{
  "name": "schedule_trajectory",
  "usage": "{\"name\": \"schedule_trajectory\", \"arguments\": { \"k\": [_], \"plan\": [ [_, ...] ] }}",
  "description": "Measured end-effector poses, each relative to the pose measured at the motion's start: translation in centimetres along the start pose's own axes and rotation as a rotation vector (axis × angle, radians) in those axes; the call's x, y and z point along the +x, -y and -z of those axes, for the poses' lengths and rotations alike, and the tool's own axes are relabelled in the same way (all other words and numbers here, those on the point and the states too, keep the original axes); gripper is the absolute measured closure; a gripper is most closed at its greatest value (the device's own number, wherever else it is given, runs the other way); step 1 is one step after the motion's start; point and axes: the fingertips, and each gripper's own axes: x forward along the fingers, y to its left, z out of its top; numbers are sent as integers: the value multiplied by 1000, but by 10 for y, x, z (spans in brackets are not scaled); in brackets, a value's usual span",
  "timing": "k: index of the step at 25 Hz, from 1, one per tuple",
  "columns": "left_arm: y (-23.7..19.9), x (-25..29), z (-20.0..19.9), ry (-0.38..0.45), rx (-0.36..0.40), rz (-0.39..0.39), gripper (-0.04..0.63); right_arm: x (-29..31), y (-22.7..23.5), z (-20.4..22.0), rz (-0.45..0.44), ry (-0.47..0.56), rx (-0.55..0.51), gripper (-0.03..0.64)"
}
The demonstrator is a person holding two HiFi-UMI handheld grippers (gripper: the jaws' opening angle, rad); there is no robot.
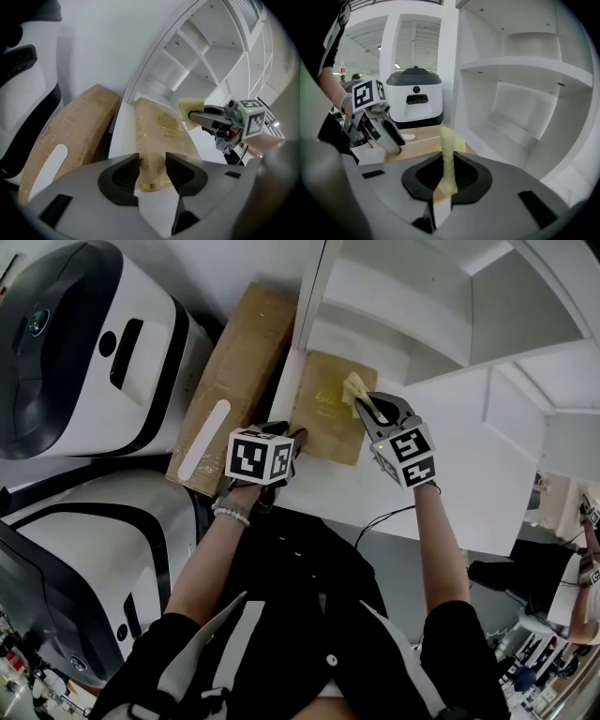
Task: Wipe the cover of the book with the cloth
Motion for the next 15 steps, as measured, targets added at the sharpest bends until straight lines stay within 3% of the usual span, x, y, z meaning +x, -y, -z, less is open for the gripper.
{"name": "schedule_trajectory", "arguments": {
  "k": [4,10,15],
  "plan": [
    [1,0,1,-4,-3,6,419,15,20,-7,34,-15,-17,580],
    [1,-1,1,-5,-3,4,419,36,51,-4,108,-42,43,580],
    [1,-1,1,-3,-5,7,419,48,58,8,117,-101,28,580]
  ]
}}
